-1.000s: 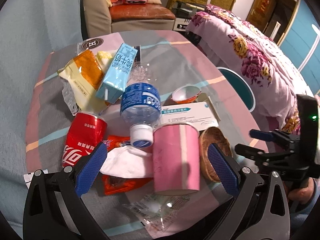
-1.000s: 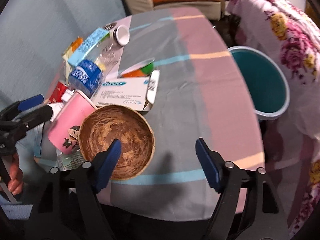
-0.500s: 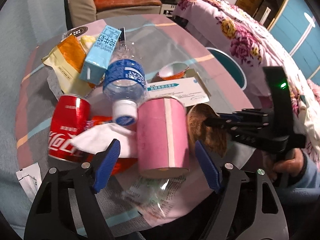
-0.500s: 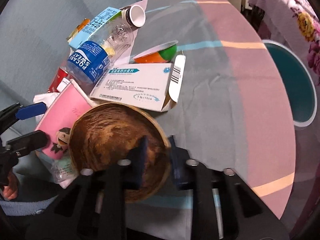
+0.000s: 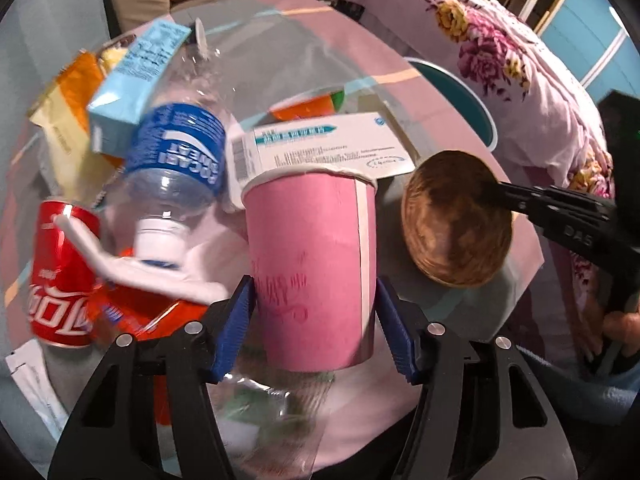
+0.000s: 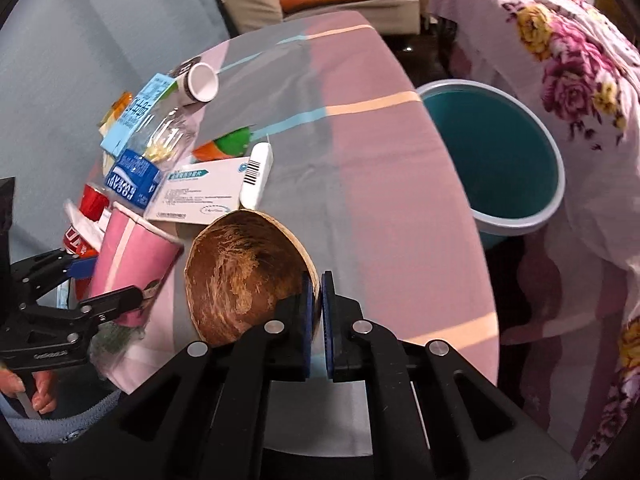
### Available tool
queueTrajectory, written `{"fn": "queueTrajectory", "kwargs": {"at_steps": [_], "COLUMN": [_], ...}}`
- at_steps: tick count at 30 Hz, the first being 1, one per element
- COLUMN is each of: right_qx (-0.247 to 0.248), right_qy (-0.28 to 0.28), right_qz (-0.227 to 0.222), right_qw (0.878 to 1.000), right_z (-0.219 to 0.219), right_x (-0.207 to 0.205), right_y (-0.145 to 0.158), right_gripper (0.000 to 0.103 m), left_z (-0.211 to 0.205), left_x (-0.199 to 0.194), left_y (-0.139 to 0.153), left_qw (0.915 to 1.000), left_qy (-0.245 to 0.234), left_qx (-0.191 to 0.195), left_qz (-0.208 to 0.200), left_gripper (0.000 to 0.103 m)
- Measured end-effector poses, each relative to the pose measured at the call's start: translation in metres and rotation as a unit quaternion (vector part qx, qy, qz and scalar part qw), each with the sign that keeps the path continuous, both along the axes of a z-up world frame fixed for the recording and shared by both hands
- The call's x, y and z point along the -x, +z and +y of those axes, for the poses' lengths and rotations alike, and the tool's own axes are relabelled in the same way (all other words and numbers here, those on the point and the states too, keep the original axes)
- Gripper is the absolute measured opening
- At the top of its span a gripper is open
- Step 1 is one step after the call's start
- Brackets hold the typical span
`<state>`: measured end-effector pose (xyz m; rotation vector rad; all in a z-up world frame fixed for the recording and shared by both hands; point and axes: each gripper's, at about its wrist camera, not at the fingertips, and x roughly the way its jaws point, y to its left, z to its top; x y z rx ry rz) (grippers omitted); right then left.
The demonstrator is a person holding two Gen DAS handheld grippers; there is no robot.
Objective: Collect trash
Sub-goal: 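Grasp the pink paper cup with left tool while right tool grasps the coconut bowl, then carry both items over the teal bin and release the cup and bowl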
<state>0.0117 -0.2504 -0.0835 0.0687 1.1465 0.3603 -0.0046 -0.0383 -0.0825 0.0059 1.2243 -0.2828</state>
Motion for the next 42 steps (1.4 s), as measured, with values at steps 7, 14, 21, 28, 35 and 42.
{"fn": "queueTrajectory", "kwargs": {"at_steps": [7,14,21,28,35,42], "right_qx": [-0.021,-0.038,-0.070,-0.062,-0.045,-0.003], "right_qy": [-0.015,-0.033,-0.036,-0.046,-0.120,-0.195], "right_qz": [0.010,0.023,0.031,-0.018,-0.090,-0.130], "right_qw": [1.000,0.998,0.996,0.997,0.988,0.972], "right_z": [-0.010,-0.015,-0.012,-0.020,-0.081,-0.154], "right_x": [0.005,0.002,0.000,-0.002,-0.025,-0.058], "right_y": [-0.004,-0.019,-0.024,0.008,0.061,0.079], "right_gripper": [0.030,0.037,0.010,0.006,0.006,0.006], "left_z": [-0.010,-0.008,0.003,0.005,-0.038,-0.136], "left_x": [-0.013,-0.005,0.001,-0.010,-0.057,-0.122], "left_y": [-0.010,0.001,0.026,0.053,0.073,0.063], "left_qw": [0.9998,0.9992,0.9972,0.9958,0.9957,0.9936], "left_qy": [0.009,0.018,0.024,0.029,-0.009,-0.087], "left_qx": [0.015,0.033,0.060,0.063,0.057,0.039], "left_qz": [0.007,-0.015,-0.037,-0.061,-0.073,-0.060], "left_gripper": [0.064,0.060,0.060,0.061,0.061,0.061]}}
